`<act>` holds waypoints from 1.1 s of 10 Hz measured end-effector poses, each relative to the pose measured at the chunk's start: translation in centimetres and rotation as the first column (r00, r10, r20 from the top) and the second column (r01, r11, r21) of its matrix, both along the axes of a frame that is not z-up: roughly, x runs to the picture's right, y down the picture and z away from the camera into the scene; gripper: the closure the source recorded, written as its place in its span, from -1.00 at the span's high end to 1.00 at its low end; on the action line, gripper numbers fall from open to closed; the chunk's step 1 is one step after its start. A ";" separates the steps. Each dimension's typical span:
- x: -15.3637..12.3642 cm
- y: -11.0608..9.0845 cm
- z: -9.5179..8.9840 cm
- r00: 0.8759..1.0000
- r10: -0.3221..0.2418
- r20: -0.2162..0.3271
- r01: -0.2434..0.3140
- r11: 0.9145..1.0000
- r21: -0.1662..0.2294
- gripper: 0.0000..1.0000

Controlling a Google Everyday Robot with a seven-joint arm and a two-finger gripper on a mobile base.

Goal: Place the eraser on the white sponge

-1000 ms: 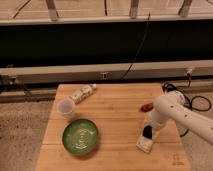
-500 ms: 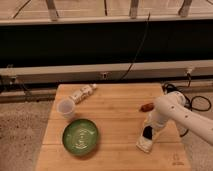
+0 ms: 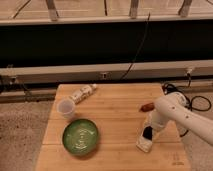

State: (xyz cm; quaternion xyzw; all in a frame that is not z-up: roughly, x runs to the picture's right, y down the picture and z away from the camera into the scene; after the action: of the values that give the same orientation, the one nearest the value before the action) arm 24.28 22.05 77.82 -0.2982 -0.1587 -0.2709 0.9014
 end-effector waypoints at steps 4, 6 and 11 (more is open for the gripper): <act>0.0 0.2 0.0 1.000 0.006 0.001 -0.006 1.000 -0.001 -0.30; 0.0 0.3 -0.1 1.000 0.009 0.001 -0.009 1.000 0.000 -0.03; -0.1 0.5 -0.1 1.000 0.015 0.003 -0.015 1.000 -0.001 0.60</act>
State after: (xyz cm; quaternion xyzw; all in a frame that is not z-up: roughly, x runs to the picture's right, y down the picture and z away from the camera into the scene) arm 24.23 22.57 77.73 -0.2971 -0.1626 -0.2645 0.9030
